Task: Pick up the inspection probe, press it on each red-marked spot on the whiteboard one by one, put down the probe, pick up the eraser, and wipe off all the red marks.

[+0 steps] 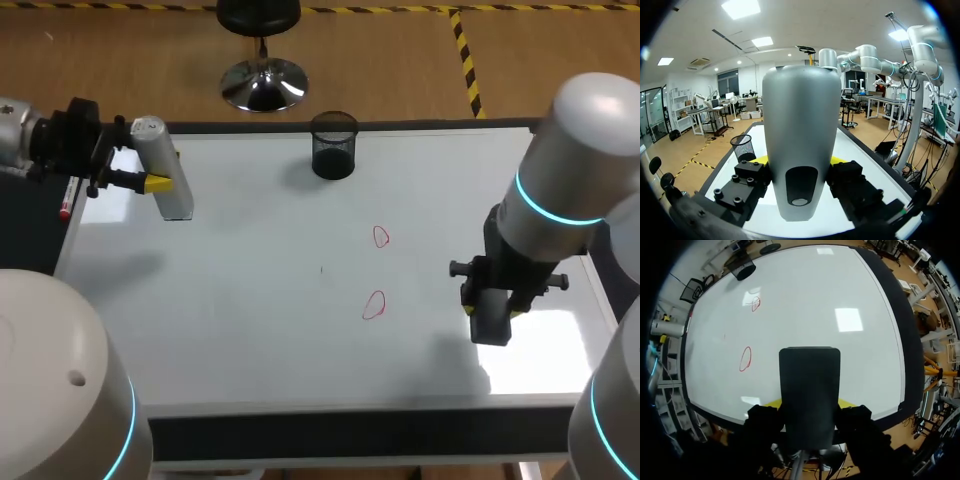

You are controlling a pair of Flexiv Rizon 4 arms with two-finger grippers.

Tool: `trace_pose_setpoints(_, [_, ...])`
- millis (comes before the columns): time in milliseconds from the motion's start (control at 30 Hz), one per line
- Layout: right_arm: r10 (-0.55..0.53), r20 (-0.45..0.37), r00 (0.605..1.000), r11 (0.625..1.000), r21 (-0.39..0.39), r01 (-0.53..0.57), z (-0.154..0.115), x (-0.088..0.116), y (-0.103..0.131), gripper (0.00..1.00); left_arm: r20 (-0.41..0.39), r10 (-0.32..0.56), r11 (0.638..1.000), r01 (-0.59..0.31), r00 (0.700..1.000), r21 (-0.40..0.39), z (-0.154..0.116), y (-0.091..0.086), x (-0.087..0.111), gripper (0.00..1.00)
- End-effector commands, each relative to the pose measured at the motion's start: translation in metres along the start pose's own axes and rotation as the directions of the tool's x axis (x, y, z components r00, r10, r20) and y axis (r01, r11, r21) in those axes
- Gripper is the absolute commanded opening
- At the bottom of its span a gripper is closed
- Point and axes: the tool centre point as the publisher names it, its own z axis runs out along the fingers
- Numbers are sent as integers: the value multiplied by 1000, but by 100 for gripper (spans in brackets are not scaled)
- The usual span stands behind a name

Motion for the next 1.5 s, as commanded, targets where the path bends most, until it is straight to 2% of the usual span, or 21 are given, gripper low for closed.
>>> trace_pose_setpoints(33, [-2,-38,999,1000,-5,2,-2,-5,-3,0,-3,1,1000,-1,1000,1,-1,-1,-1,0])
trace_pose_setpoints(633, [-2,-38,999,1000,-5,2,-2,-5,-3,0,-3,1,1000,-1,1000,1,-1,-1,-1,0])
trace_pose_setpoints(733, [-2,-38,999,1000,-5,2,-2,-5,-3,0,-15,7,1000,-7,1000,6,-2,-4,7,0])
trace_pose_setpoints(833, [-2,-38,999,1000,-5,2,-2,-5,-3,0,9,21,1000,-21,1000,10,-2,-5,10,0])
trace_pose_setpoints(1267, [-2,-38,999,1000,-5,2,-2,-5,-3,0,39,1,1000,-1,999,-10,-5,2,34,0])
trace_pose_setpoints(1367, [-2,-38,999,1000,-5,2,-2,-5,-3,0,57,4,1000,-2,998,-25,-5,6,43,0])
trace_pose_setpoints(1500, [-2,-38,999,1000,-5,2,-2,-5,-3,0,41,-6,1000,7,999,-26,-6,11,57,0])
